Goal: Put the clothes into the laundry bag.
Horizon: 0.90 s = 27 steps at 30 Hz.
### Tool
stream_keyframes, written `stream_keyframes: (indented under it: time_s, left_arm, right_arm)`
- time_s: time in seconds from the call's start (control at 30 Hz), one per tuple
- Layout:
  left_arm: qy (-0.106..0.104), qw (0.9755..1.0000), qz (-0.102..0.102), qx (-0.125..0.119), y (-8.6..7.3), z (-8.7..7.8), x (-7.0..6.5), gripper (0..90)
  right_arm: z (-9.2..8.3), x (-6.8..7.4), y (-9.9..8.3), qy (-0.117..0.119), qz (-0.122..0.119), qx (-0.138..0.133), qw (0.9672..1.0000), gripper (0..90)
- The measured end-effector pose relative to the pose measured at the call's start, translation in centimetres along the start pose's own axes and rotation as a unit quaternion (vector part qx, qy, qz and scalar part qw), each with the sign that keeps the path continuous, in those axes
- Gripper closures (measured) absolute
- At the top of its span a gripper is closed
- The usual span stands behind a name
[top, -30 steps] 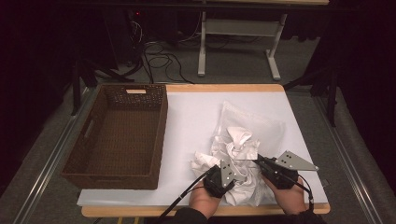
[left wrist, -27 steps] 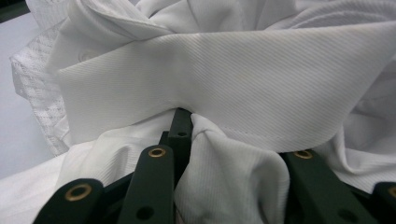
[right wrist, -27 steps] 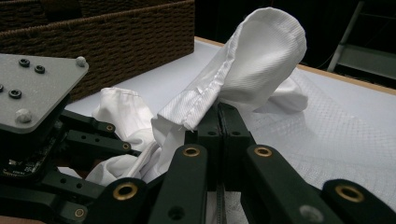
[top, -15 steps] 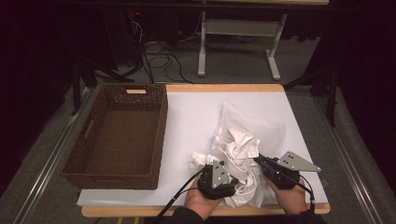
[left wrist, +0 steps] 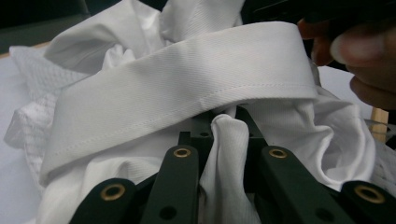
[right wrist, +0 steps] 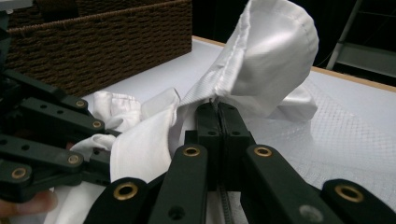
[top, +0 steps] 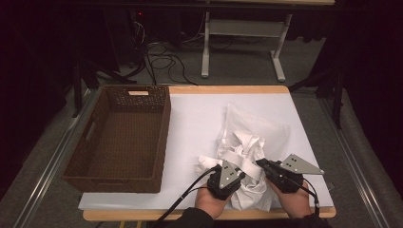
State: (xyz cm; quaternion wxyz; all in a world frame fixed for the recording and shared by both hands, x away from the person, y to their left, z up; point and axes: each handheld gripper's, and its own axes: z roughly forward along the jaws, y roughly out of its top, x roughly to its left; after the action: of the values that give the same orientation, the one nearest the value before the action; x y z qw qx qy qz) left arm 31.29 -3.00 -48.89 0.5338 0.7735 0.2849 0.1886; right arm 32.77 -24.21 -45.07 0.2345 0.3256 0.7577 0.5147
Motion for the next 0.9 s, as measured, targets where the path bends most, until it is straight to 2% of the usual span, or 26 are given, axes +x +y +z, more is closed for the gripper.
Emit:
stream_keyframes:
  time_s: [0.07, 0.13, 0.23, 0.33, 0.4, 0.43, 0.53, 0.67, 0.8, 0.9]
  left_arm:
    - [0.001, 0.9998, 0.02, -0.003, 0.2, 0.0, -0.6, 82.9]
    - [0.007, 0.9995, 0.029, -0.006, 0.3, -0.2, -0.9, 83.5]
    - [0.009, 0.9996, 0.021, -0.015, 0.6, -0.7, -0.5, 84.2]
    - [0.028, 0.9992, 0.023, -0.018, 1.0, -1.4, 0.2, 84.4]
    - [0.038, 0.9988, 0.014, -0.028, 1.3, -2.0, 1.0, 84.5]
    - [0.043, 0.9985, 0.013, -0.033, 1.4, -2.3, 1.3, 84.5]
    - [0.046, 0.9978, 0.023, -0.041, 1.6, -2.8, 1.2, 84.6]
    - [0.039, 0.9966, 0.07, -0.018, 1.2, -1.5, -0.5, 84.6]
    - [0.034, 0.997, 0.069, 0.004, 0.7, 0.4, -0.7, 84.5]
    - [0.037, 0.9962, 0.074, 0.028, 0.5, 1.7, -0.7, 84.5]
  right_arm:
    - [0.0, -0.1, 0.0, 0.002, 0.0, -0.003, 1.0, 90.0]
    - [-0.1, -0.1, 0.0, 0.0, 0.001, -0.004, 1.0, 90.0]
    - [-0.2, -0.2, 0.0, 0.002, 0.005, -0.004, 1.0, 90.0]
    - [-0.1, -0.1, 0.0, 0.006, 0.007, -0.005, 0.9999, 90.0]
    - [0.1, 0.1, 0.0, 0.009, 0.011, -0.005, 0.9999, 90.0]
    - [0.1, 0.2, 0.0, 0.011, 0.006, -0.005, 0.9999, 90.0]
    - [0.4, 0.5, -0.1, 0.013, 0.004, -0.004, 0.9999, 90.0]
    - [0.8, 0.7, -0.1, 0.013, 0.003, 0.002, 0.9999, 90.0]
    - [0.5, 0.6, -0.1, 0.015, 0.008, -0.001, 0.9999, 90.0]
    - [0.4, 0.5, -0.2, 0.014, 0.011, -0.001, 0.9998, 90.0]
